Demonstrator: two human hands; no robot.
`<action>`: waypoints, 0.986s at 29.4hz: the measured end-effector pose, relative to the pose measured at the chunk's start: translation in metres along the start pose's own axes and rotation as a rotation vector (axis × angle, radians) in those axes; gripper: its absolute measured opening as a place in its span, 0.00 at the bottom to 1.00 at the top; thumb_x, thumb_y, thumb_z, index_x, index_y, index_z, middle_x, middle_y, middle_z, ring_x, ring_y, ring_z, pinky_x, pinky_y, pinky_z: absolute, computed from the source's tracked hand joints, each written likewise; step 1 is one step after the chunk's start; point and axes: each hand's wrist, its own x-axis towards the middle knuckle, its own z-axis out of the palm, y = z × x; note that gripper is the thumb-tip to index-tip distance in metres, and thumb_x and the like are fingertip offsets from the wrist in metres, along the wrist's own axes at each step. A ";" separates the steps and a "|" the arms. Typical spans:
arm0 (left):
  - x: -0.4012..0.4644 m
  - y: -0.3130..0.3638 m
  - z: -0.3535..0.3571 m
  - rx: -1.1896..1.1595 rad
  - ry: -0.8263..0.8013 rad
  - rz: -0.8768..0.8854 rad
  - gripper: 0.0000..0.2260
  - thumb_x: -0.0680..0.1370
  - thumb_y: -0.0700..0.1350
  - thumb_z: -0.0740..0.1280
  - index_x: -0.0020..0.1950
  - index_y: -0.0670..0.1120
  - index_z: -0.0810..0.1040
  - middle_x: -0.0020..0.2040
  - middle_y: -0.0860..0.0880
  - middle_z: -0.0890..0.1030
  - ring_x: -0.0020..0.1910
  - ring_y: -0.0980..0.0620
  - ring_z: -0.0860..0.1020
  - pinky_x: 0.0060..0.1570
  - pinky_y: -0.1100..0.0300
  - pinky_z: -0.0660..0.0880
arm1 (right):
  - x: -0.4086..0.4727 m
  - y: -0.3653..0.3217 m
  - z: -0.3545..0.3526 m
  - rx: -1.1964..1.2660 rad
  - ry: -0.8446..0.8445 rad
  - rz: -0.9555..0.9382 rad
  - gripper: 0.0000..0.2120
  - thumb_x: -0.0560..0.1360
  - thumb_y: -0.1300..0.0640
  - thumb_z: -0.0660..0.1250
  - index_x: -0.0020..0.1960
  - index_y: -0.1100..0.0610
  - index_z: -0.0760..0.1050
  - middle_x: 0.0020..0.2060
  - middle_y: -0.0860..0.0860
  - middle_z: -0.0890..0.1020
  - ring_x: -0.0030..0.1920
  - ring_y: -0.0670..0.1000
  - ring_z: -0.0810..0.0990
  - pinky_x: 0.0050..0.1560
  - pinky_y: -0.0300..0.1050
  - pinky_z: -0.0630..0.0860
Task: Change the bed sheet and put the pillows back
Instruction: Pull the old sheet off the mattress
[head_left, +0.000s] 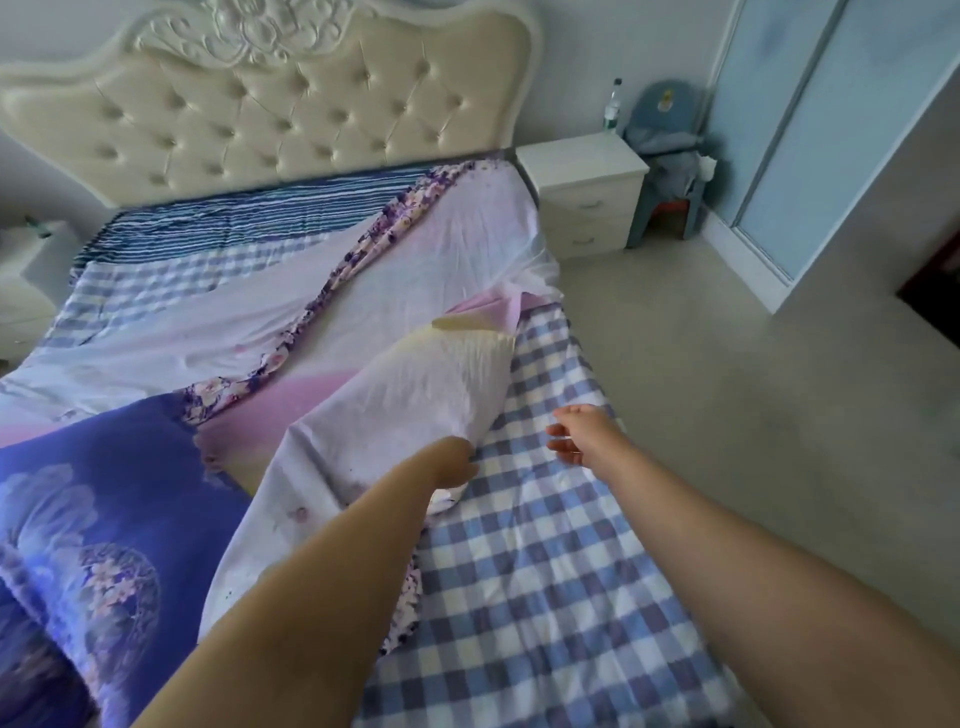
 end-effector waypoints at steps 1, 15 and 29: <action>0.010 0.025 0.004 -0.016 0.006 0.013 0.19 0.80 0.46 0.60 0.70 0.43 0.69 0.72 0.44 0.67 0.69 0.45 0.67 0.68 0.56 0.60 | 0.009 0.001 -0.024 0.017 -0.003 0.004 0.03 0.80 0.58 0.60 0.48 0.54 0.70 0.35 0.52 0.78 0.31 0.50 0.77 0.29 0.40 0.72; 0.149 0.421 0.047 -0.551 0.222 0.008 0.18 0.78 0.47 0.61 0.68 0.49 0.71 0.65 0.46 0.75 0.61 0.46 0.75 0.62 0.55 0.71 | 0.146 -0.066 -0.381 0.008 0.015 0.085 0.07 0.79 0.62 0.60 0.44 0.54 0.69 0.35 0.51 0.77 0.31 0.49 0.75 0.32 0.39 0.69; 0.304 0.406 -0.033 -0.707 0.295 -0.235 0.15 0.78 0.43 0.60 0.63 0.44 0.75 0.60 0.42 0.78 0.57 0.42 0.77 0.58 0.53 0.74 | 0.309 -0.169 -0.366 -0.064 -0.179 0.108 0.08 0.79 0.59 0.62 0.41 0.53 0.70 0.34 0.50 0.76 0.29 0.48 0.75 0.31 0.38 0.70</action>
